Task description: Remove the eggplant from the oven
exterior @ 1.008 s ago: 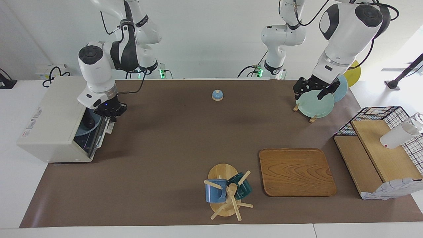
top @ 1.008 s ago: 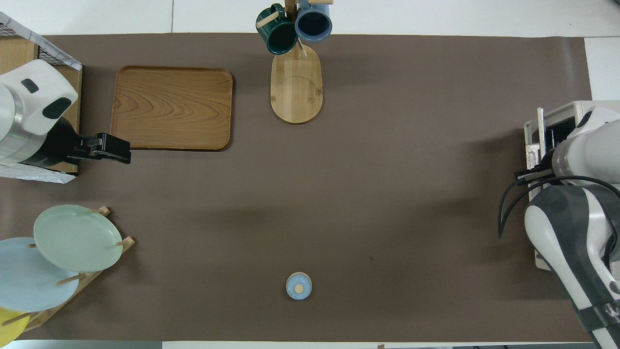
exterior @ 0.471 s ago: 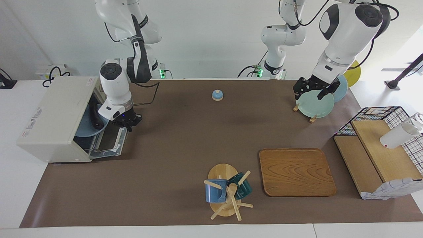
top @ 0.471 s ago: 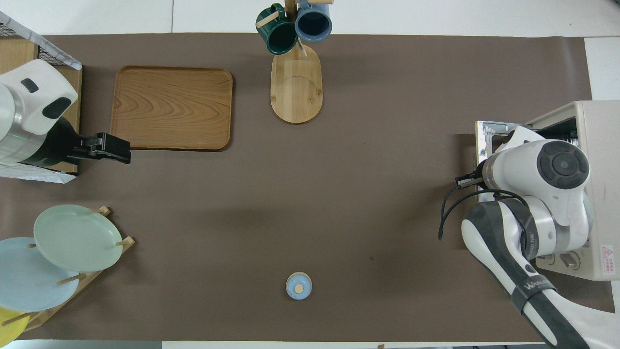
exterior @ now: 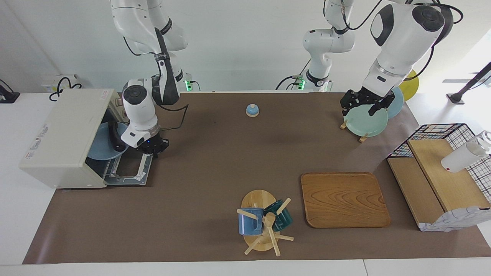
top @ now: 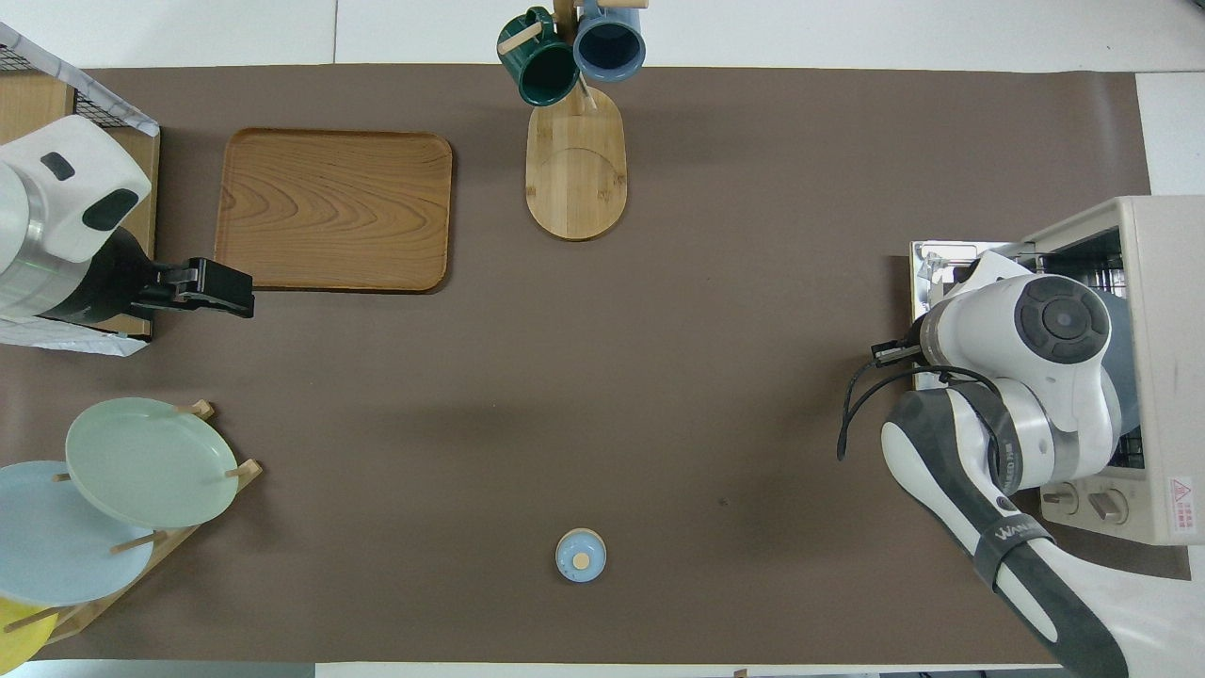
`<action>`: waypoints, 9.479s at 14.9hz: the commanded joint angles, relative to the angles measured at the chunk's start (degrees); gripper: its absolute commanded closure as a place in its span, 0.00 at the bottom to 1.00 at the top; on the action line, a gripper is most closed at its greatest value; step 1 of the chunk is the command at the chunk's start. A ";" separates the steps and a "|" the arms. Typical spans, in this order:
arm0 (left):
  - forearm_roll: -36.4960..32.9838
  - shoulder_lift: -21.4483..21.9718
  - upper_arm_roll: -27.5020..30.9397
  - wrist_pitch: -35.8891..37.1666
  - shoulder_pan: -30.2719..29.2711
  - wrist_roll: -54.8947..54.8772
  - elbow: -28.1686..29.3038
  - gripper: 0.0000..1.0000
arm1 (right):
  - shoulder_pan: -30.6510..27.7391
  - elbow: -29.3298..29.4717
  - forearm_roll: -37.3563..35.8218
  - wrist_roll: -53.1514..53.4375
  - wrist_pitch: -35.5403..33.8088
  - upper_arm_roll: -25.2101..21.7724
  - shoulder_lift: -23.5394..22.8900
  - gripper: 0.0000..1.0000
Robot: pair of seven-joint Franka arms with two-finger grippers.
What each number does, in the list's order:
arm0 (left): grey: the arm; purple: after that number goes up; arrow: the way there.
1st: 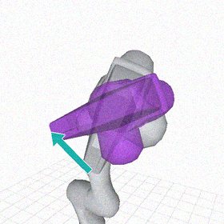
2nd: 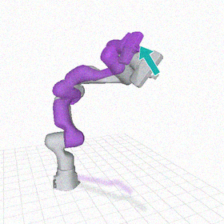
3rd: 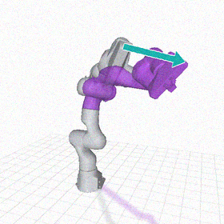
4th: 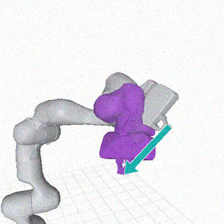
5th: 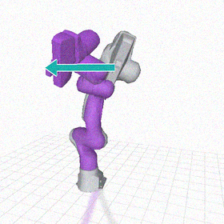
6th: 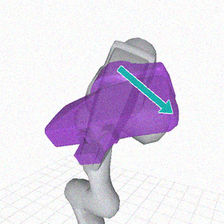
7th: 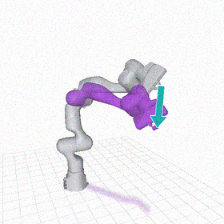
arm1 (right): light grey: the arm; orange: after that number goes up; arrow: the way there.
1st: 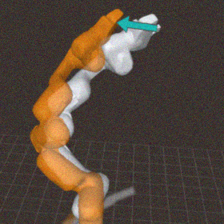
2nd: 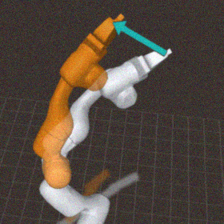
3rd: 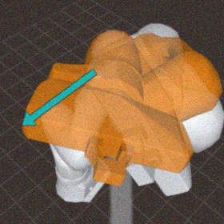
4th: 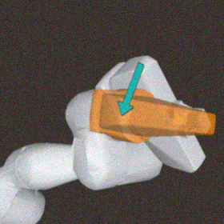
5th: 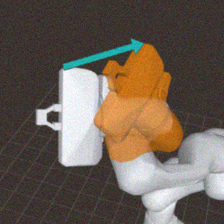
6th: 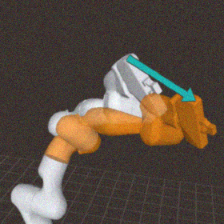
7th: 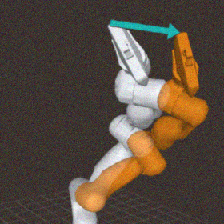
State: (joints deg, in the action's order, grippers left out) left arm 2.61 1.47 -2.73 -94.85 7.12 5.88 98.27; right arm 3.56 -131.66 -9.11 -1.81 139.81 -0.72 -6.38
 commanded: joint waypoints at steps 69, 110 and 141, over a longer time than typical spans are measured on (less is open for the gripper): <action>-0.85 0.99 -0.35 -5.44 -1.41 -0.26 1.40 0.00 | 41.00 42.38 8.58 48.48 -23.38 -0.16 -22.37 1.00; 2.40 -16.06 -0.43 -50.17 35.16 53.89 22.05 0.07 | 8.84 8.87 -21.82 24.75 -22.74 -0.77 -6.37 1.00; 2.40 -29.91 -0.17 -22.41 4.32 8.55 -13.68 1.00 | -5.93 32.77 3.38 -10.67 -46.91 -0.25 5.06 0.69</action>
State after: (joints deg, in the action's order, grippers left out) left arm 4.26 -19.65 -2.13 -120.57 13.90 18.88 95.00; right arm -2.28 -101.50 -9.67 -11.50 94.20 -1.23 -0.13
